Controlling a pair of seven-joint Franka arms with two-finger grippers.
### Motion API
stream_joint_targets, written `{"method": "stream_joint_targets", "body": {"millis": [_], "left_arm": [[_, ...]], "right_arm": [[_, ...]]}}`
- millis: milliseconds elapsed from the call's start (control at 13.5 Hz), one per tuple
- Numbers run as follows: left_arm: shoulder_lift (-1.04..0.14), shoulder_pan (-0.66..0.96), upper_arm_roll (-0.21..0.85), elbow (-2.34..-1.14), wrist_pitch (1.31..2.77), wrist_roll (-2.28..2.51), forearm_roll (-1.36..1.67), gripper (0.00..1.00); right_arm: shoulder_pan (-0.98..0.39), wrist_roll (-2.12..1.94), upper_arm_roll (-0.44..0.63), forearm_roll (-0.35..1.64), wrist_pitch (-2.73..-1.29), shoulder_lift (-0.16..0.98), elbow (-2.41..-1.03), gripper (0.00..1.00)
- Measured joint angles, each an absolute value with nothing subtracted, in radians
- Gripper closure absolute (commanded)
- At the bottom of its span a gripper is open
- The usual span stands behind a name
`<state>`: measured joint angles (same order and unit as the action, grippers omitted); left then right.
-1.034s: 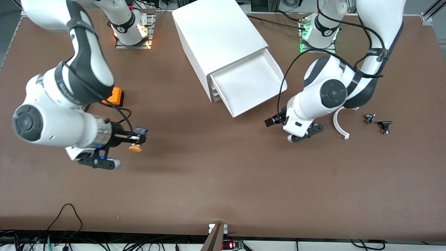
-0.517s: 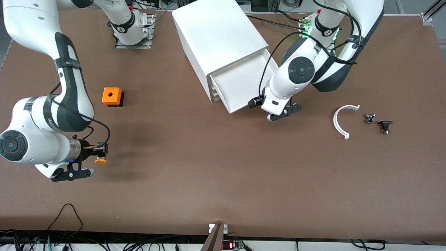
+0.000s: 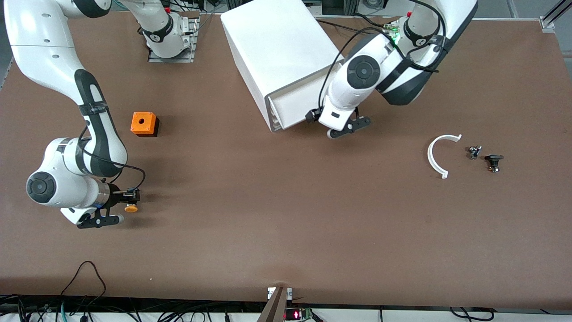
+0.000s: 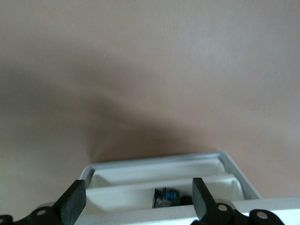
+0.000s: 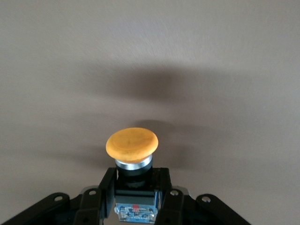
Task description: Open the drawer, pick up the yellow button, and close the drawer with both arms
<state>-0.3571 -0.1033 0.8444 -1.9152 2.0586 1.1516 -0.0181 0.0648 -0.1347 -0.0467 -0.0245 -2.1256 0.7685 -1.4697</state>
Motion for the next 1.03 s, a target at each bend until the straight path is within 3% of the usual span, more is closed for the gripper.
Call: {"method": "stream_joint_targets", "body": {"millis": [74, 148, 222, 295, 369, 739, 1034], "left_arm": [[-0.356, -0.103, 0.862, -1.924, 2.059, 1.161, -0.018, 0.00], [-0.355, -0.105, 0.875, -1.929, 2.059, 1.164, -0.018, 0.00], [-0.354, -0.108, 0.889, -1.934, 2.058, 1.164, -0.019, 0.00], [-0.353, -0.109, 0.904, -1.940, 2.057, 1.165, -0.019, 0.00], [-0.351, -0.109, 0.918, -1.947, 2.057, 1.166, -0.019, 0.00], [-0.347, -0.109, 0.952, -1.964, 2.057, 1.167, -0.020, 0.00], [-0.347, -0.103, 0.960, -1.967, 2.054, 1.166, -0.020, 0.00]], "right_arm": [[0.071, -0.134, -0.047, -0.024, -2.133, 0.774, -1.478, 0.82], [0.076, -0.130, -0.047, -0.023, -2.135, 0.778, -1.480, 0.72], [0.079, -0.118, -0.047, -0.021, -2.135, 0.780, -1.481, 0.47], [0.080, -0.109, -0.047, -0.020, -2.135, 0.780, -1.481, 0.11], [0.081, -0.103, -0.047, -0.020, -2.135, 0.780, -1.481, 0.01], [0.082, -0.098, -0.050, -0.020, -2.142, 0.755, -1.470, 0.01], [0.076, -0.092, -0.064, -0.020, -2.024, 0.600, -1.457, 0.01]]}}
